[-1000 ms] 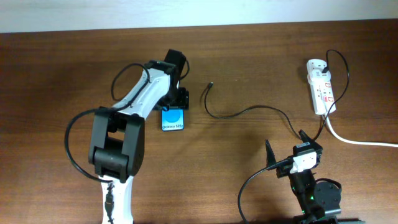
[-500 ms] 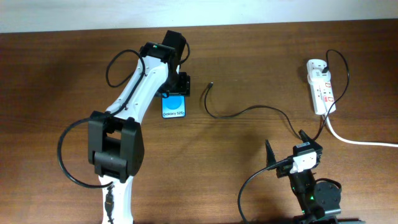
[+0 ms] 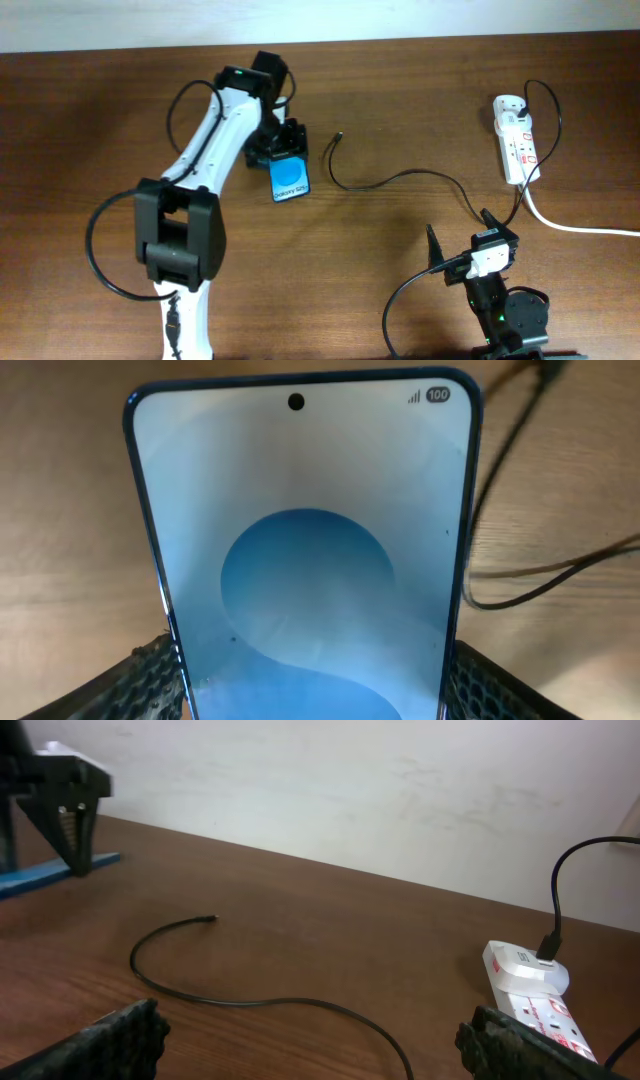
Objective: Plug charger to phone and switch on socket
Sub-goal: 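Raise the phone with the left gripper and tilt it upright, then bring the right gripper to the phone and grasp its side edge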
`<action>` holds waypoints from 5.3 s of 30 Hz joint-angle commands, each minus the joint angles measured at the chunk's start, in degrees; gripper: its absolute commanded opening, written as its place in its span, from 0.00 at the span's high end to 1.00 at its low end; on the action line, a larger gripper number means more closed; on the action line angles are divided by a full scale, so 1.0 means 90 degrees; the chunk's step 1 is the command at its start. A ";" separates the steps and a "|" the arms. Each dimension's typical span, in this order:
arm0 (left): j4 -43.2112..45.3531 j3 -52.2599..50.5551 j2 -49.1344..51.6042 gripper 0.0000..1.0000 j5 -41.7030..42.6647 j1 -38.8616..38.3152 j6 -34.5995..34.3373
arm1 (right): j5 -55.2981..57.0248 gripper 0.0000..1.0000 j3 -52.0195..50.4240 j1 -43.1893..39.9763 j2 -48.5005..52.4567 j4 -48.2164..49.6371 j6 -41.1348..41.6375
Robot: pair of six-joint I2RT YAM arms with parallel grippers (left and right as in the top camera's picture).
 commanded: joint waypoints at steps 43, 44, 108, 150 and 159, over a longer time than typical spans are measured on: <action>-0.0976 0.0219 0.0041 1.00 0.4660 0.1146 -0.2334 | -0.0478 0.02 -0.0034 -0.0041 -0.0068 0.0571 0.0051; -0.0976 0.0219 0.0041 1.00 0.4600 0.1146 -0.2334 | -0.0559 0.02 -0.0034 -0.0044 -0.0068 0.0682 0.0068; -0.0685 0.0219 0.0041 1.00 0.2363 0.0877 -0.4097 | -0.4286 0.05 0.5382 0.0163 0.8786 -0.1299 0.4284; 0.0083 0.0219 0.0041 1.00 0.1819 -0.0930 -0.5821 | -0.2708 0.54 0.5384 0.1639 0.9884 0.0427 0.6722; 0.0083 0.0219 0.0041 1.00 0.1906 -0.0928 -0.5819 | -0.2278 0.60 0.5384 0.1887 0.9884 0.0481 0.6722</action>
